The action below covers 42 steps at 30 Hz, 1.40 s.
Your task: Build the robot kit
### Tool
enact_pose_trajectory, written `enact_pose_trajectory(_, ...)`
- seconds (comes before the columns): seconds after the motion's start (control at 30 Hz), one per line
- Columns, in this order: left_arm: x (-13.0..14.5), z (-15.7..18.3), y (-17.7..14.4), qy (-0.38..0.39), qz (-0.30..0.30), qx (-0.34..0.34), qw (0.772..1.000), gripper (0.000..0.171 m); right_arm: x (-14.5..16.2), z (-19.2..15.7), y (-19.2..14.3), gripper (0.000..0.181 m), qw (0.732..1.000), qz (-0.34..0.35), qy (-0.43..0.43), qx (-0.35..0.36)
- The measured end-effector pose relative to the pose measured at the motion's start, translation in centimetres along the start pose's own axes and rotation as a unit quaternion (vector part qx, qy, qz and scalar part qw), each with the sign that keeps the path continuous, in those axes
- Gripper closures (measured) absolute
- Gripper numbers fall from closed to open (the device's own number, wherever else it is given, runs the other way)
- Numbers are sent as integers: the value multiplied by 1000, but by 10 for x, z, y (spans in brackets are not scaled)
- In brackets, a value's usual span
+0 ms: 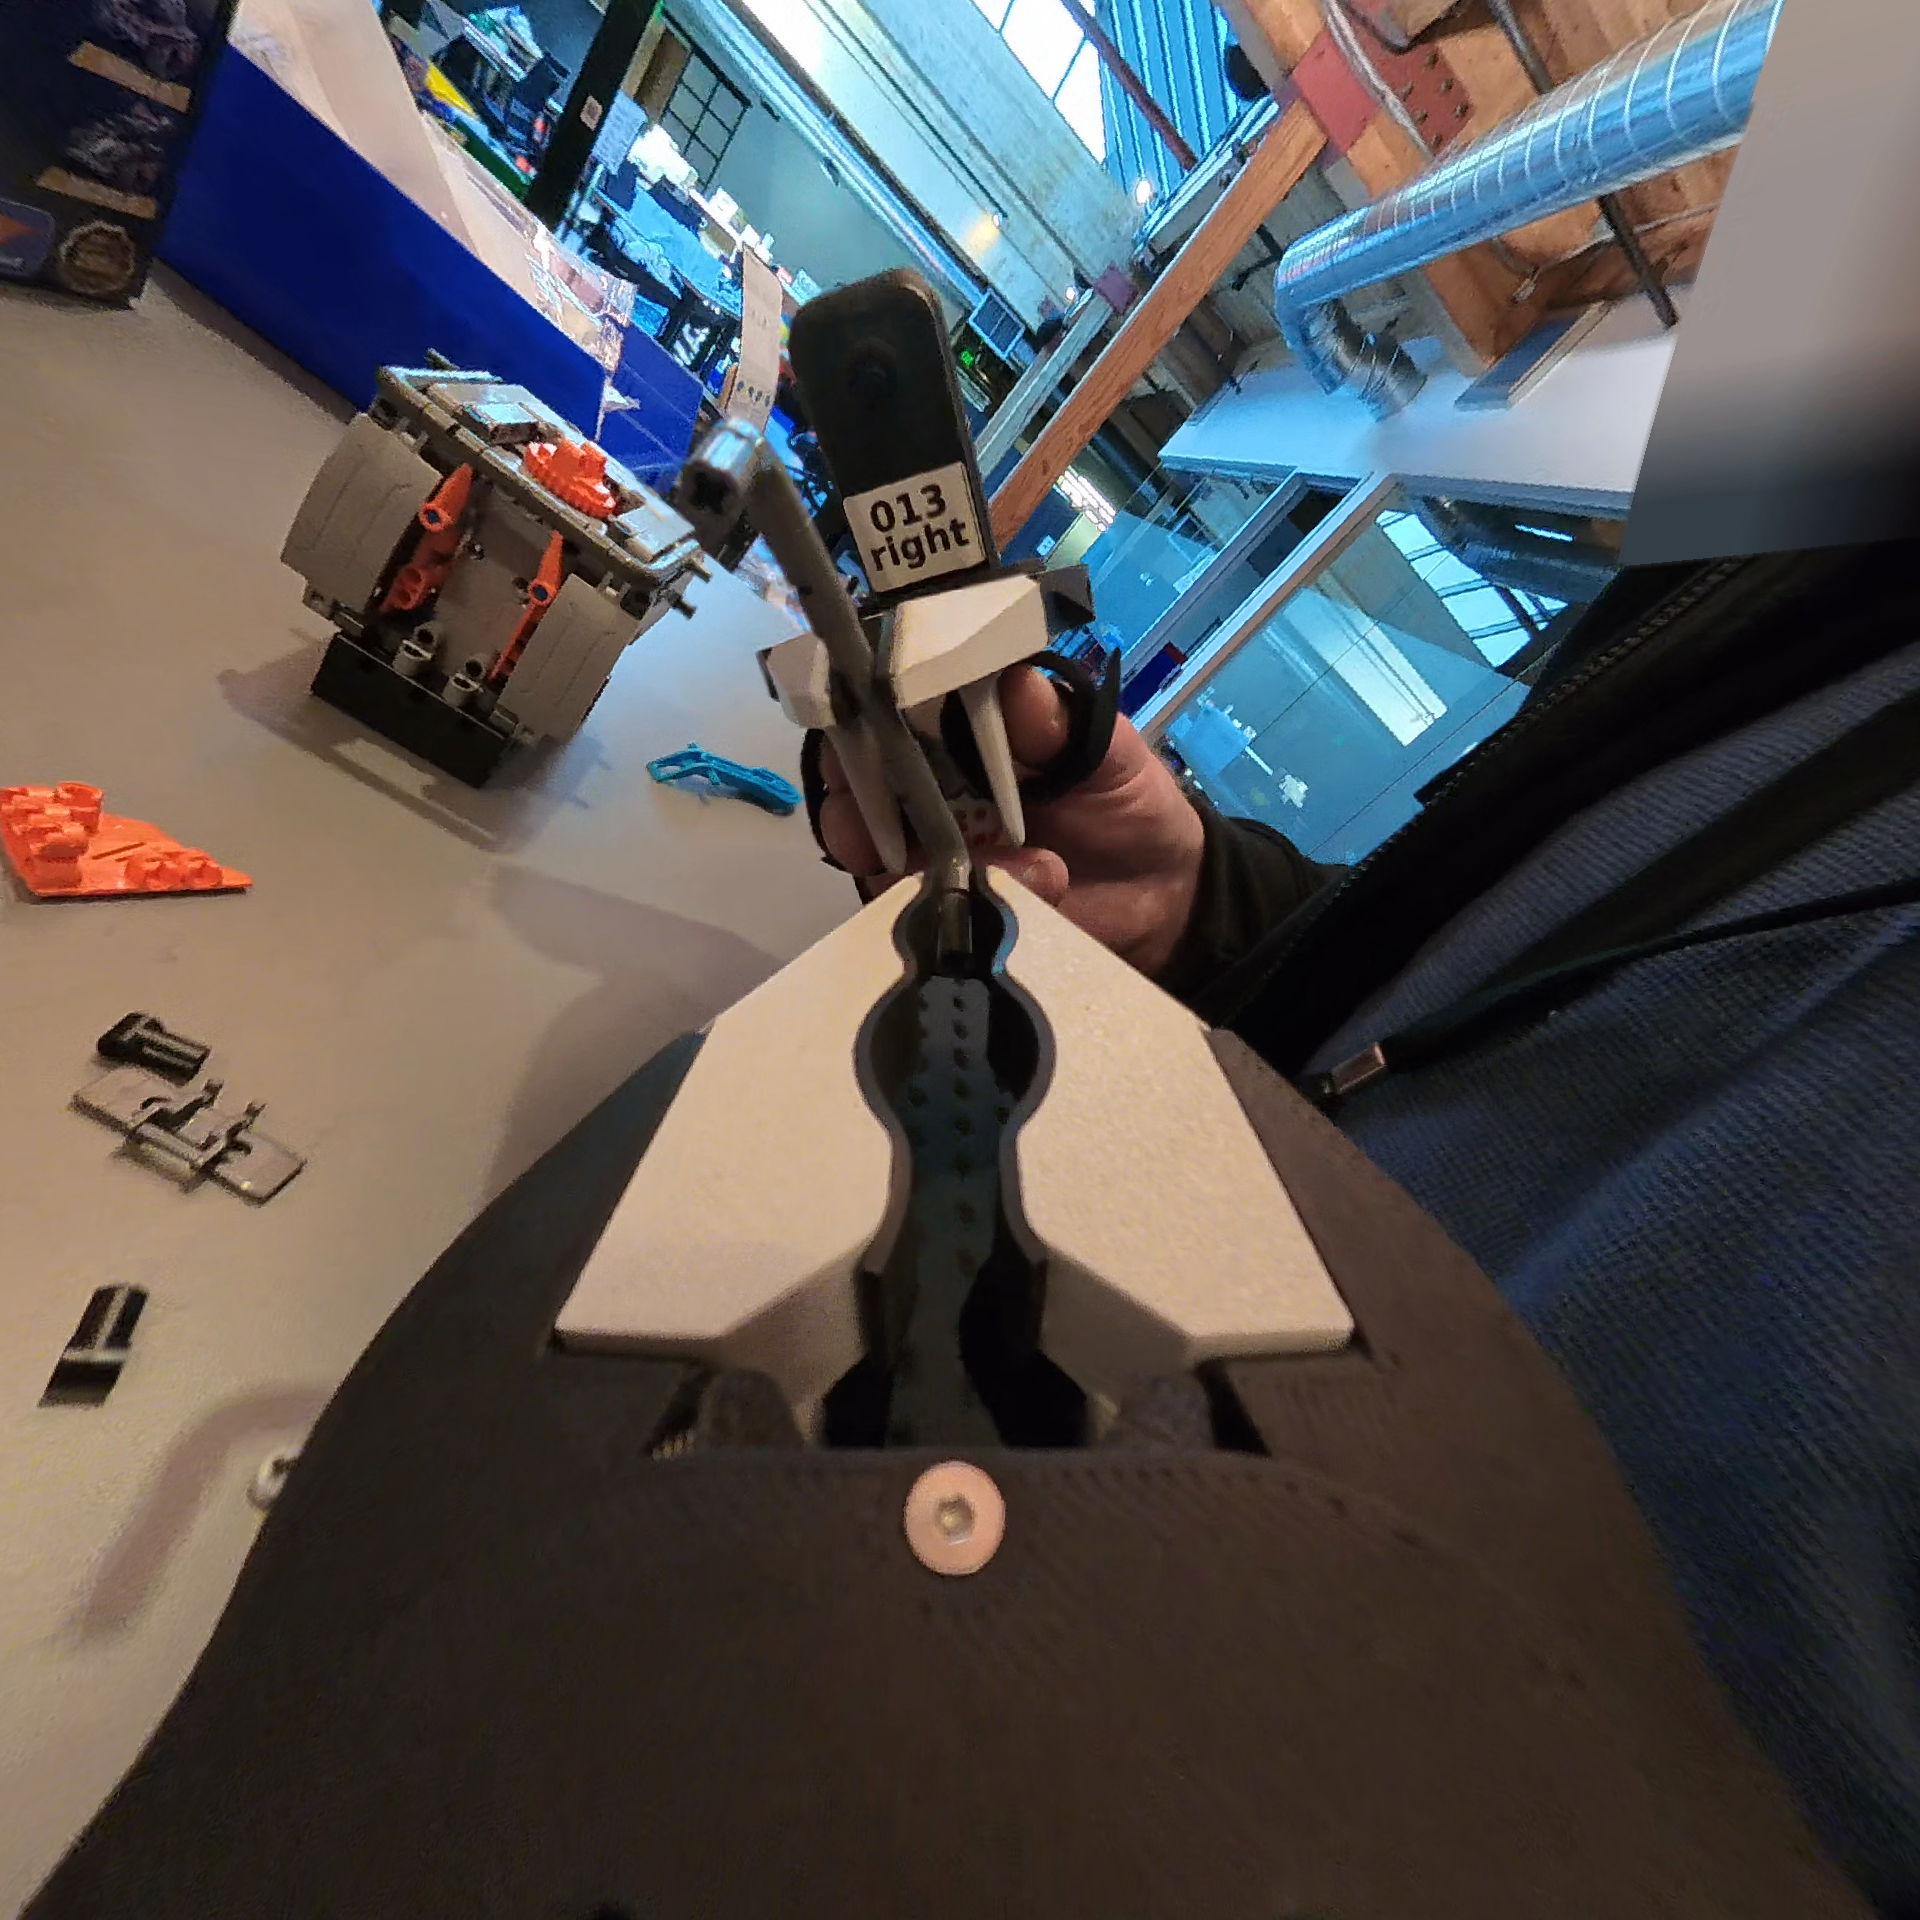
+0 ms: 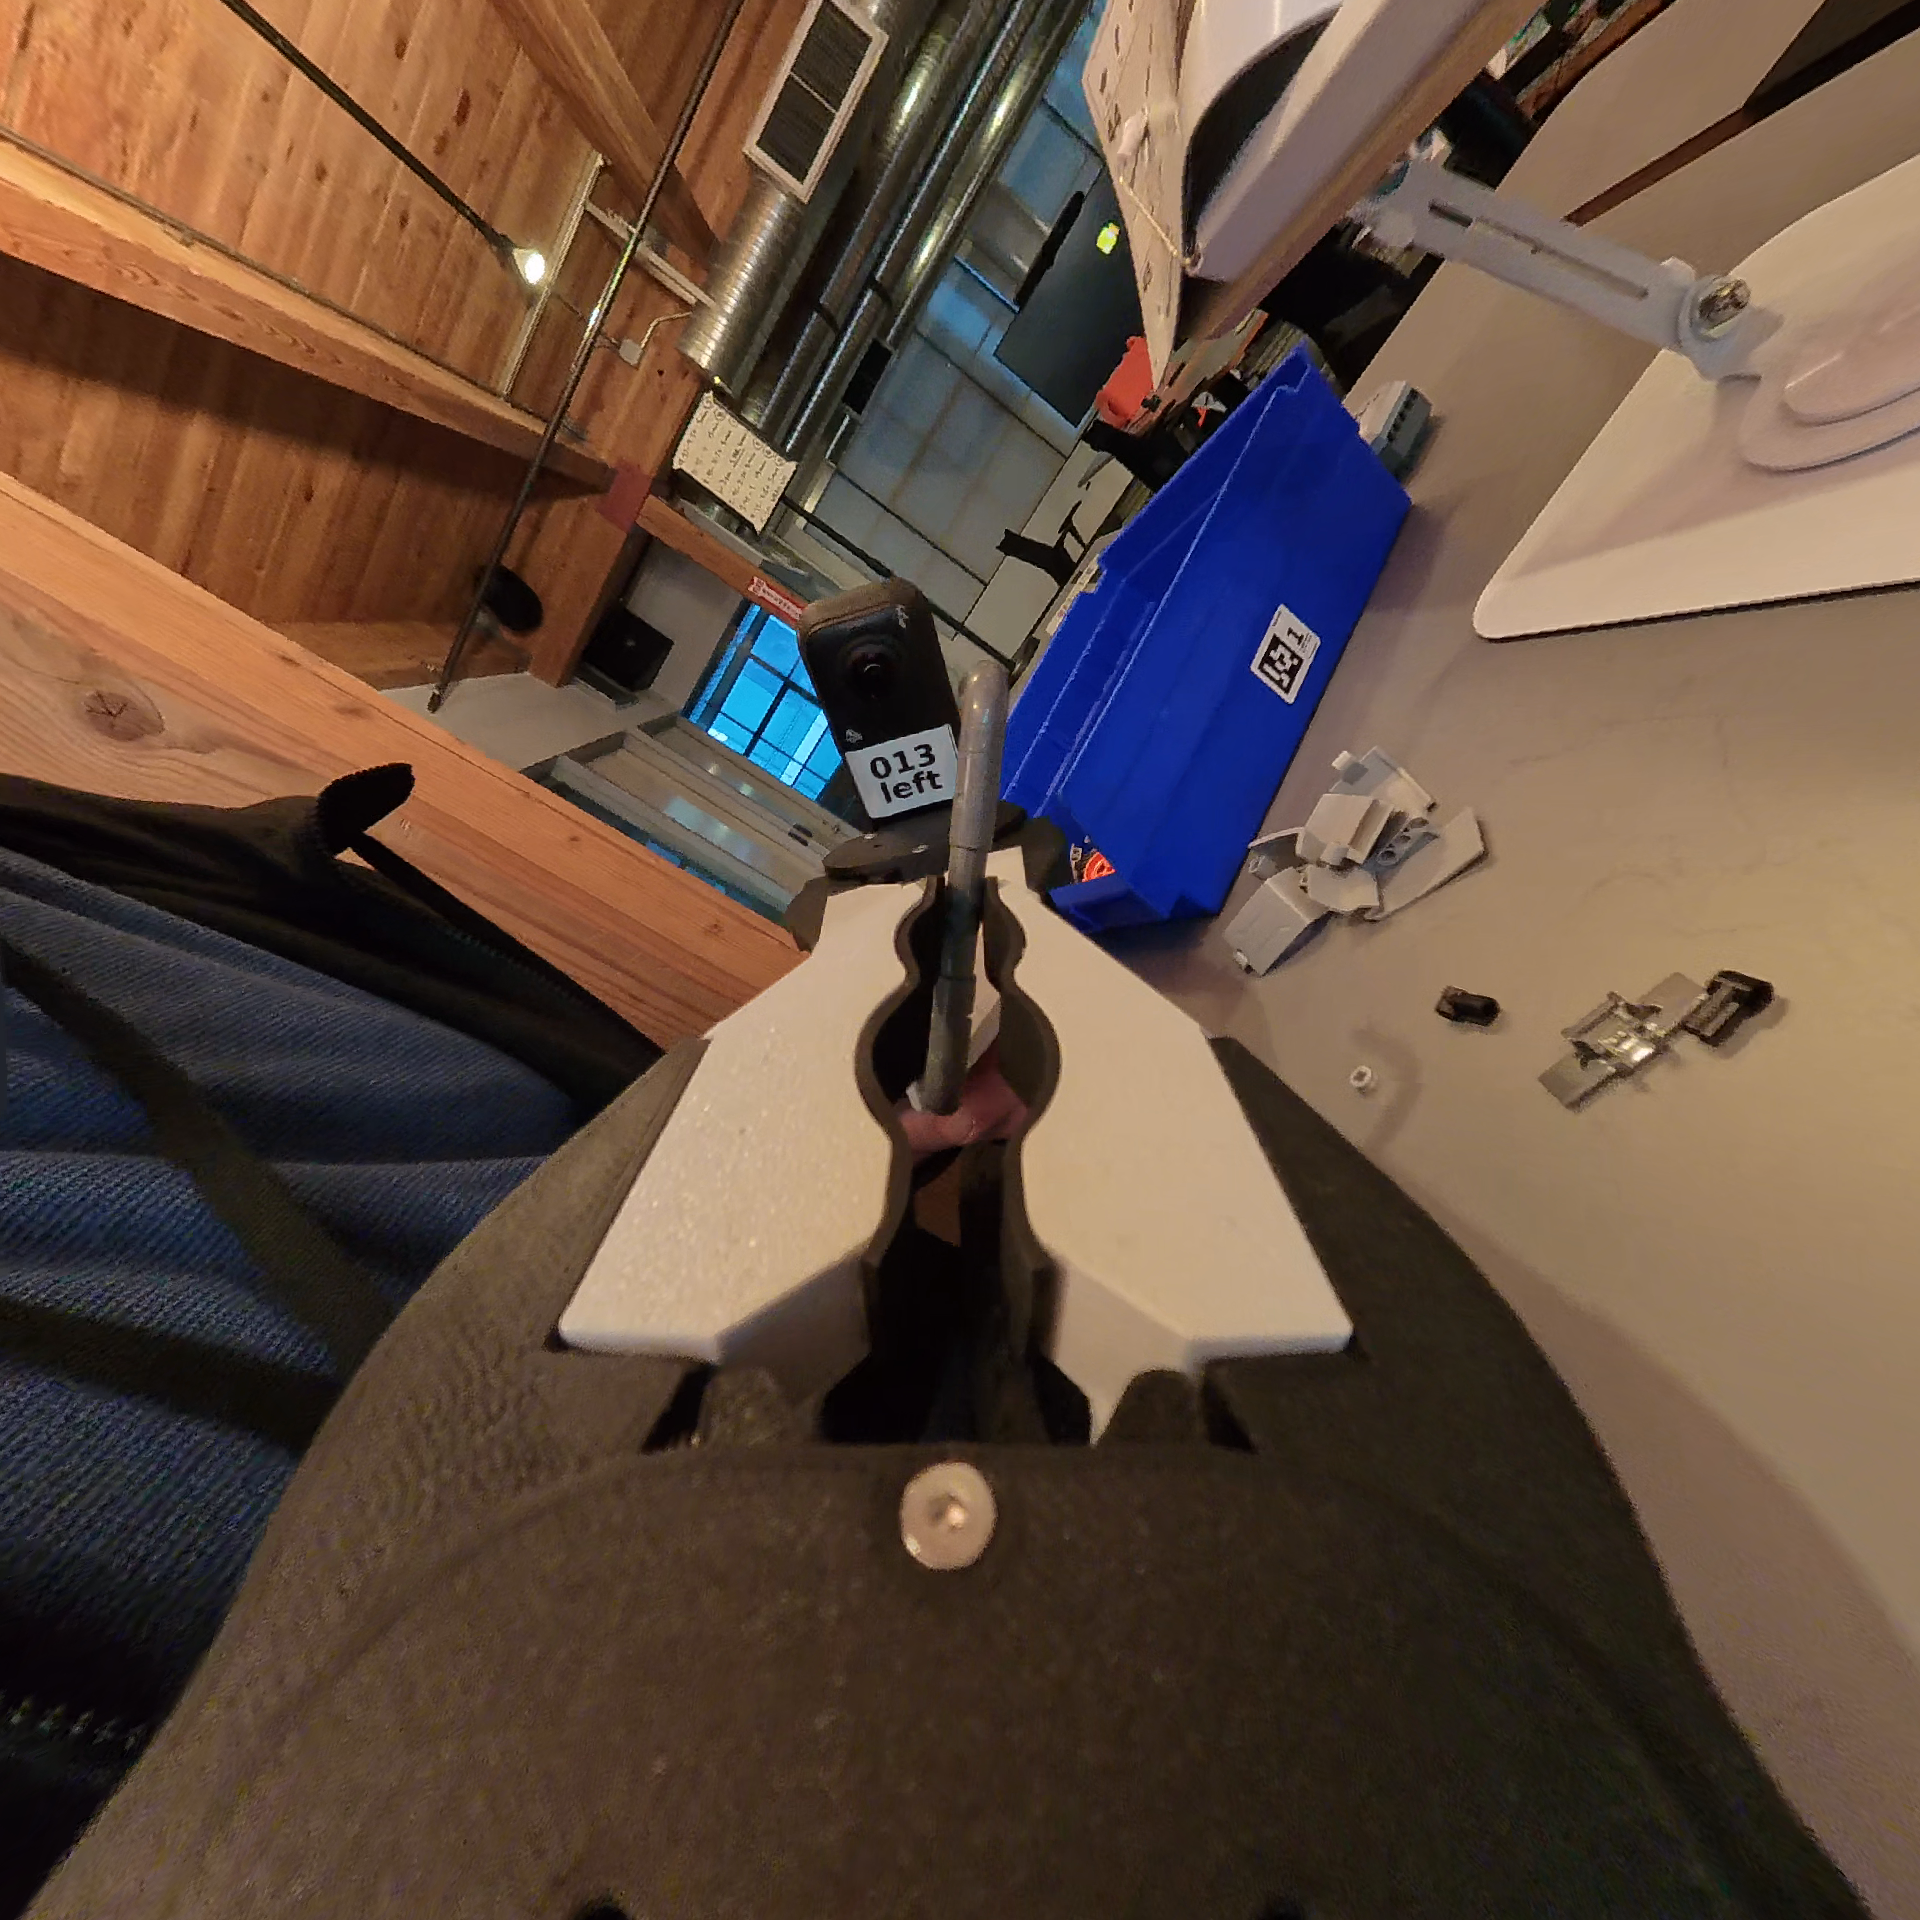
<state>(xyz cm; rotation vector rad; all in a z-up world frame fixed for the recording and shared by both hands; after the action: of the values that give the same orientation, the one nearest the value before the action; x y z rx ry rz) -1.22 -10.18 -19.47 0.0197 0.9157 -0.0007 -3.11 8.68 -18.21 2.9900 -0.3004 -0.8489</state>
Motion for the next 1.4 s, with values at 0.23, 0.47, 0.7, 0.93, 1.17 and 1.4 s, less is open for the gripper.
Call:
enact_pose_trajectory(0.23,-12,-3,21,16,-28,9,999,153,-29,-7,-78,177,992,55,-34,107)
enact_pose_trajectory(0.47,-28,-16,56,61,-79,-5,995,144,-86,1,-179,177,965,40,-38,255)
enact_pose_trajectory(0.7,-50,-37,94,118,-118,-45,985,132,-115,34,-209,177,968,8,28,251)
enact_pose_trajectory(0.93,-64,-70,121,172,-138,-111,969,118,-117,58,-208,177,971,-13,78,225)
enact_pose_trajectory(1.17,-73,-101,141,210,-155,-145,954,97,-114,68,-207,177,973,3,107,204)
enact_pose_trajectory(1.4,-72,-108,154,231,-172,-120,950,80,-107,69,-213,177,973,54,108,196)
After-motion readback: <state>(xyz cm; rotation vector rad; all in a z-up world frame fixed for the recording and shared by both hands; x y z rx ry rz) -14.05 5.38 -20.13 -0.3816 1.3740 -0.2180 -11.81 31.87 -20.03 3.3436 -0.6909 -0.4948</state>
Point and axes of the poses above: each gripper's, where its closed fingertips meet, y out along the fingers, x out of its underside, z = x × y across the jaws, the point moved 10 cm from there along -y, back along the fingers, and after that the axes turned 3 degrees about y, right-handed, at the moved point
